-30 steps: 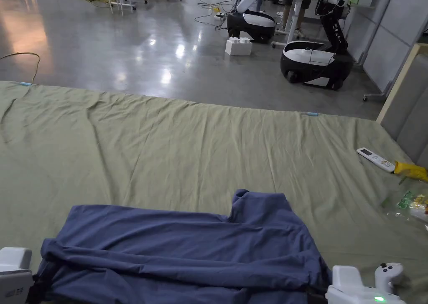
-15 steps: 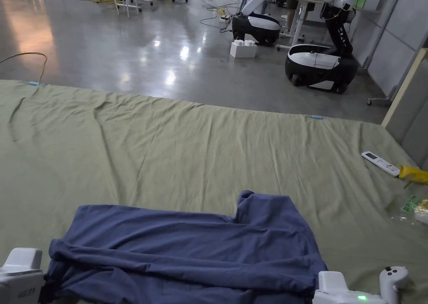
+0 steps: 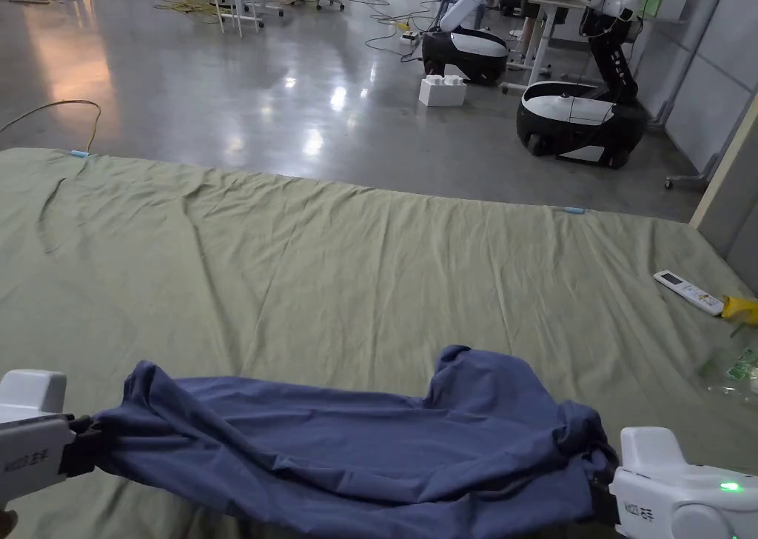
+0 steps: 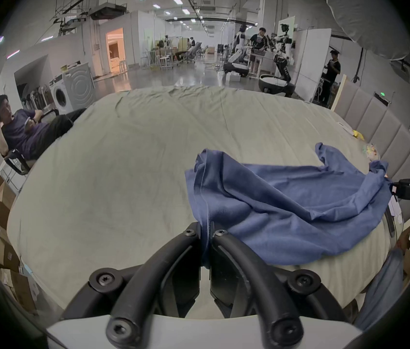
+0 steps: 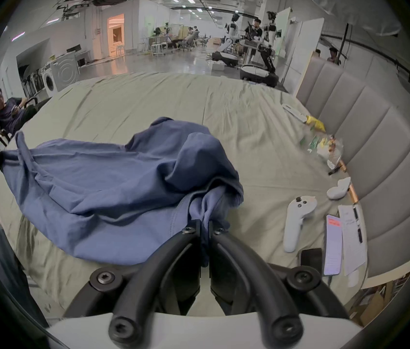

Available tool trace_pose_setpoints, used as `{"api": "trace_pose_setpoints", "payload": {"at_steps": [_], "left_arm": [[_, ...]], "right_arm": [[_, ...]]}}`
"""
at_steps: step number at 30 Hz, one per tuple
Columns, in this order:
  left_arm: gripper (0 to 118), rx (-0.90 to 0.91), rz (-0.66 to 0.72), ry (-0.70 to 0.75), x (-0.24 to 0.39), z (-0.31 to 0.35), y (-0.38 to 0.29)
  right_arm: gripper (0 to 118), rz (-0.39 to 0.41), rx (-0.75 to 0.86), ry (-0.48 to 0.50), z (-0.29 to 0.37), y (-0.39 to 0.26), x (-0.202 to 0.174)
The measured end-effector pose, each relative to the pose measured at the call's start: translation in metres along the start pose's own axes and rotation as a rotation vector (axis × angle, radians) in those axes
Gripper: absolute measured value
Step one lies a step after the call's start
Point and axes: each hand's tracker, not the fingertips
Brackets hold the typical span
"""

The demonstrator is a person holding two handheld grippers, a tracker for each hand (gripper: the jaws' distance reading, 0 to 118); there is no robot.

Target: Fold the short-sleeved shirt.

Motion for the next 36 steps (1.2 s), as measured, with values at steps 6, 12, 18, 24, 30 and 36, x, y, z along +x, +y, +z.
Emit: {"api": "trace_pose_setpoints", "payload": {"at_steps": [6,12,18,24,30,36], "left_arm": [[6,-0.056,0.019,0.009,-0.017,0.017,-0.024],[6,-0.192,0.049,0.008,-0.021,0.015,-0.082],[6,-0.329,-0.043,0.056,-0.008,-0.002,-0.123],[6,-0.37,-0.102,0.084,-0.004,-0.03,-0.137],[14,-0.33,-0.046,0.091,-0.006,-0.027,-0.136],[56,-0.111,0.013,0.02,0.004,0.0,-0.106]], "right_arm": [[5,0.0,-0.042,0.027,0.021,-0.029,0.007],[5,-0.019,-0.155,0.059,0.019,-0.091,-0.002],[5,0.001,-0.242,0.022,0.005,-0.132,-0.02],[6,0.035,-0.264,-0.019,-0.012,-0.138,-0.035],[52,0.031,-0.214,-0.085,-0.005,-0.129,-0.041],[80,-0.104,0.094,-0.02,0.03,-0.096,-0.045]]}}
